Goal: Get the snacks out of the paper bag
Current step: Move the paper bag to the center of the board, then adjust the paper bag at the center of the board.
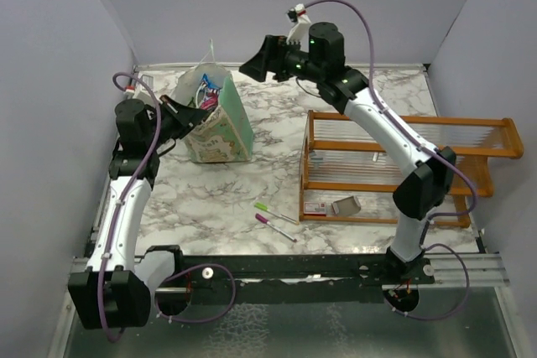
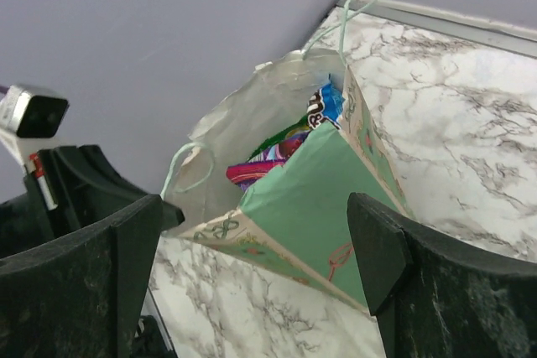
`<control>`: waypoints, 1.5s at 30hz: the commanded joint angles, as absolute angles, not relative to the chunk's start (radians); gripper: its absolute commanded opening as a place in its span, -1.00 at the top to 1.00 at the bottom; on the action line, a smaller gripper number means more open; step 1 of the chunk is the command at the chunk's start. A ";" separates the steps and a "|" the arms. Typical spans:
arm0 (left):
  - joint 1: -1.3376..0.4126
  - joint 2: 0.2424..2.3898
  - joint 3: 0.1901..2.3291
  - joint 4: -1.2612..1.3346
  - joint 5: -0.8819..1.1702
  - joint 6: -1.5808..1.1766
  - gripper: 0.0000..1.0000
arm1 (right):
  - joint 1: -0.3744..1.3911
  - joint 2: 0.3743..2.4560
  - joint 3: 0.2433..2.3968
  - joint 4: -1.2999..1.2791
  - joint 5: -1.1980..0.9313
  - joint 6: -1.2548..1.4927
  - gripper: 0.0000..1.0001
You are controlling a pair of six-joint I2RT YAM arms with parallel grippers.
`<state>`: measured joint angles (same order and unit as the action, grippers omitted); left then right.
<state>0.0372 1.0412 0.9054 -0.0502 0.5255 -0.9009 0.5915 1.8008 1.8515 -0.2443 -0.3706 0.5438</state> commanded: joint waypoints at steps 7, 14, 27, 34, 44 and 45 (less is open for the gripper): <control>0.038 0.864 0.872 -0.352 0.423 -0.758 1.00 | 0.709 2.101 2.189 -0.322 -0.241 0.447 -0.81; 0.038 0.707 0.879 -0.532 0.299 -0.714 1.00 | 0.749 2.181 2.254 -0.306 -0.152 0.409 -0.81; 0.038 0.622 0.842 -0.591 0.262 -0.711 1.00 | 0.761 2.010 1.877 -0.035 -0.129 0.593 -0.28; 0.038 0.607 0.833 -0.600 0.256 -0.712 1.00 | 0.761 2.025 1.906 0.018 -0.171 0.600 -0.22; 0.038 0.604 0.856 -0.608 0.250 -0.707 1.00 | 0.761 1.983 1.862 0.077 -0.127 0.567 0.01; 0.037 0.603 0.856 -0.609 0.249 -0.706 1.00 | 0.761 1.981 1.853 0.094 -0.129 0.573 0.06</control>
<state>0.0372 0.6117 0.8417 -0.5739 0.2722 -0.7231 0.7582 2.0453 1.8778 -0.0170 -0.1383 0.5766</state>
